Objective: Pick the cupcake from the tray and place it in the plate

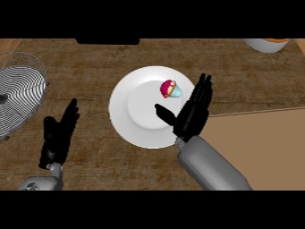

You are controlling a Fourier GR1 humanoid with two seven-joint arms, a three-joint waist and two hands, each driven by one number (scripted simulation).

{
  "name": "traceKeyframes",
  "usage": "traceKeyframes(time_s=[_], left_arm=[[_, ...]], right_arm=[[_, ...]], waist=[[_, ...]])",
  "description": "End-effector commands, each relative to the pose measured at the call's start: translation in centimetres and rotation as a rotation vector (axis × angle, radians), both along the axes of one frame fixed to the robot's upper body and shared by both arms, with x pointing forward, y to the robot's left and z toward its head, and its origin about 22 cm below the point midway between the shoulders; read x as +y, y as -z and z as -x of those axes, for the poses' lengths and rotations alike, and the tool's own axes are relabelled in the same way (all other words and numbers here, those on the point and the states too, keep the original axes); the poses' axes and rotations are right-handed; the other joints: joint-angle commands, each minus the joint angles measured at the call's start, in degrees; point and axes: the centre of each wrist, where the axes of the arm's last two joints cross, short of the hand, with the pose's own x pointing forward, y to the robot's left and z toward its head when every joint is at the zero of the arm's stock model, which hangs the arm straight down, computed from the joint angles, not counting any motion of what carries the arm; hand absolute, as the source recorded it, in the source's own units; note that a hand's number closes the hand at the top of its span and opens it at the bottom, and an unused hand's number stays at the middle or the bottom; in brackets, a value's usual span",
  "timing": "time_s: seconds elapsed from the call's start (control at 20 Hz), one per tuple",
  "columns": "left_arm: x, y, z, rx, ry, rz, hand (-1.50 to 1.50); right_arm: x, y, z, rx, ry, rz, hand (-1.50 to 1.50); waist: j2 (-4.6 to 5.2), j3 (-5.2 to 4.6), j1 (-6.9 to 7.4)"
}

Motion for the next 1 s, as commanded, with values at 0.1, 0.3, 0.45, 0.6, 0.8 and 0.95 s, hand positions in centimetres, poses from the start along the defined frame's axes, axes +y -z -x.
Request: traceKeyframes(time_s=[0.1, 0.3, 0.45, 0.6, 0.8, 0.95], left_arm=[[0.6, 0.3, 0.6, 0.003, 0.004, 0.007, 0.0], [0.5, 0.3, 0.4, 0.004, 0.006, 0.005, 0.0], [-0.9, -0.2, 1.2, -0.004, -0.014, -0.009, 0.0], [-0.1, -0.9, 0.7, -0.019, -0.018, 0.0, 0.0], [-1.3, 0.7, 1.0, -0.014, -0.024, -0.002, 0.0], [1.9, -0.6, 0.2, 0.006, -0.024, 0.006, 0.0]], right_arm=[[-0.1, 1.2, 2.4, 0.074, 0.09, -0.137, -1.5], [-0.9, 2.0, 3.0, 0.088, 0.126, -0.125, -1.5], [-2.0, 2.3, 3.8, 0.074, 0.166, -0.102, -1.5], [-2.4, 2.1, 4.7, 0.08, 0.183, -0.096, -1.5], [-3.1, 2.6, 5.5, 0.034, 0.205, -0.097, -1.5], [-3.3, 0.1, 7.8, 0.012, 0.221, -0.085, -1.5]], waist=[[-0.26, -0.02, -0.64], [-0.15, 0.0, -0.6], [-0.24, 0.02, -0.89], [-0.2, 0.02, -1.02], [-0.03, 0.01, -1.08], [-0.2, -0.01, -1.58]])
